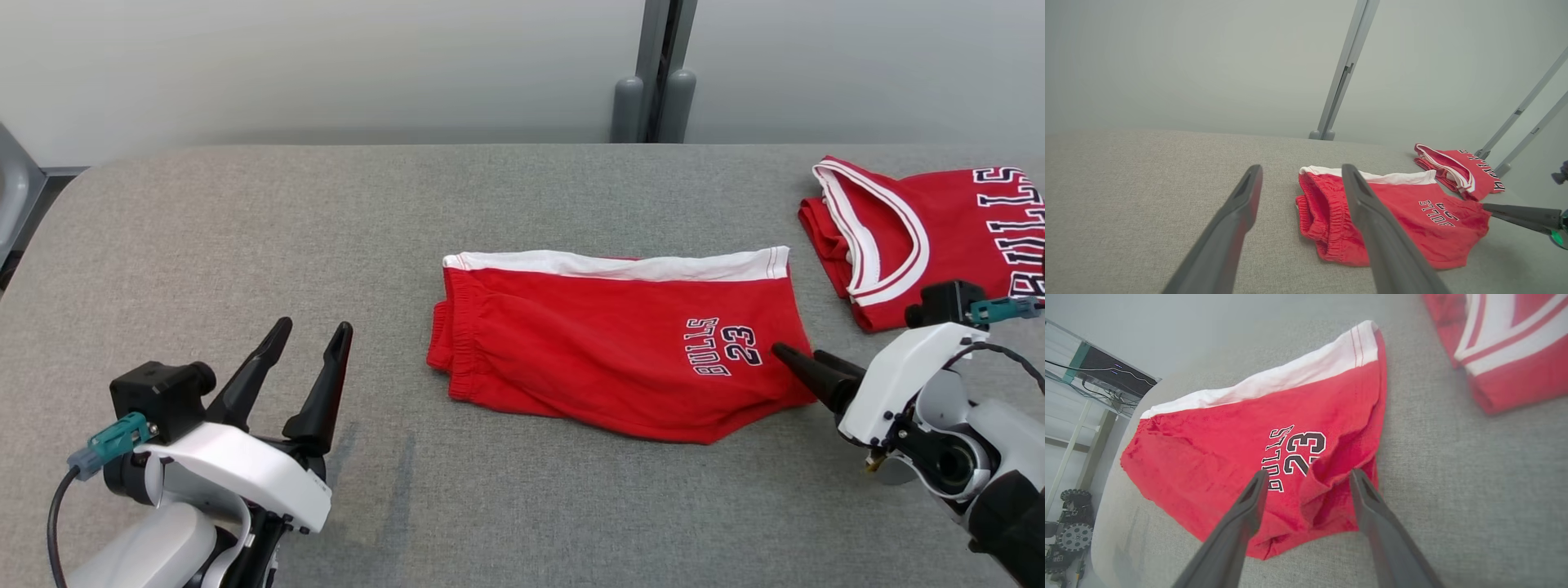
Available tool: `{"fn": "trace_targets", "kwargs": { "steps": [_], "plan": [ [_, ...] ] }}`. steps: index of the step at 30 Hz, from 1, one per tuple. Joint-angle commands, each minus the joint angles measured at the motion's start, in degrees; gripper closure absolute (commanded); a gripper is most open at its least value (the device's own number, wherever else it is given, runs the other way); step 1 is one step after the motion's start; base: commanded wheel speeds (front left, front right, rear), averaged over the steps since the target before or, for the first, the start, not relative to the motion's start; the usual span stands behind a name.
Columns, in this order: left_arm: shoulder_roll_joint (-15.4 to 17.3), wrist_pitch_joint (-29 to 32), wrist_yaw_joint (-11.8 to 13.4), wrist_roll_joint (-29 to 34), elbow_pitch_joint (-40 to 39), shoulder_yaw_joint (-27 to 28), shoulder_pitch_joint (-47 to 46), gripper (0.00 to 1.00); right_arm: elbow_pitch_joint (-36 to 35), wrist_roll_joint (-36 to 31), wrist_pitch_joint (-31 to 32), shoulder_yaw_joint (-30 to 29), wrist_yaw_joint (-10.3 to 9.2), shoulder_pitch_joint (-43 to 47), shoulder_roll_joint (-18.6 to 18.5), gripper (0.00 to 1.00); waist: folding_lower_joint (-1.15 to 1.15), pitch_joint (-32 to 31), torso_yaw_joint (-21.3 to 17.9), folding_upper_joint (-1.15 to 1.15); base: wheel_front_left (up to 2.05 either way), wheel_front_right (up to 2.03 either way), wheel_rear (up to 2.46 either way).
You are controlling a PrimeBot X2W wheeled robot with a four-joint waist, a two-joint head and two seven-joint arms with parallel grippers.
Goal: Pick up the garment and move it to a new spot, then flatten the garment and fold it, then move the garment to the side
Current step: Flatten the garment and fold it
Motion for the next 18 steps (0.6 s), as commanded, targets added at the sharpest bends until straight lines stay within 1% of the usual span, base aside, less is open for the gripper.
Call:
{"fn": "trace_targets", "kwargs": {
  "steps": [1,6,10,15,18],
  "plan": [
    [0.22,-0.04,0.26,0.68,-0.21,0.56,1.00,0.00,0.23,-0.92,-0.89,0.27,0.04,-0.35,-0.93,0.00,0.00,-0.28,-0.29,0.00,0.00,0.00,0.00],
    [0.35,-0.05,0.90,2.73,-0.46,1.44,1.98,0.00,-1.57,-2.87,-3.87,0.60,0.04,-1.36,-2.43,0.00,0.00,-0.96,-0.78,0.00,0.00,0.00,0.00],
    [0.56,-0.05,2.47,6.81,0.20,2.51,2.25,0.00,-3.28,-4.80,-7.27,0.48,0.04,-2.14,-3.87,0.00,0.00,-1.42,-0.85,0.00,0.00,0.00,0.00],
    [-1.50,-0.06,3.05,12.38,-0.24,7.67,4.68,0.00,-2.23,-6.55,-10.39,0.49,0.04,-2.68,-3.75,0.00,0.00,-1.59,-0.45,0.00,0.00,0.00,0.00],
    [-4.28,-0.06,2.36,16.40,-1.26,12.73,6.58,0.00,-0.45,-7.02,-11.84,0.19,0.04,-2.78,-3.25,0.00,0.00,-1.26,0.24,0.00,0.00,0.00,0.00]
  ]
}}
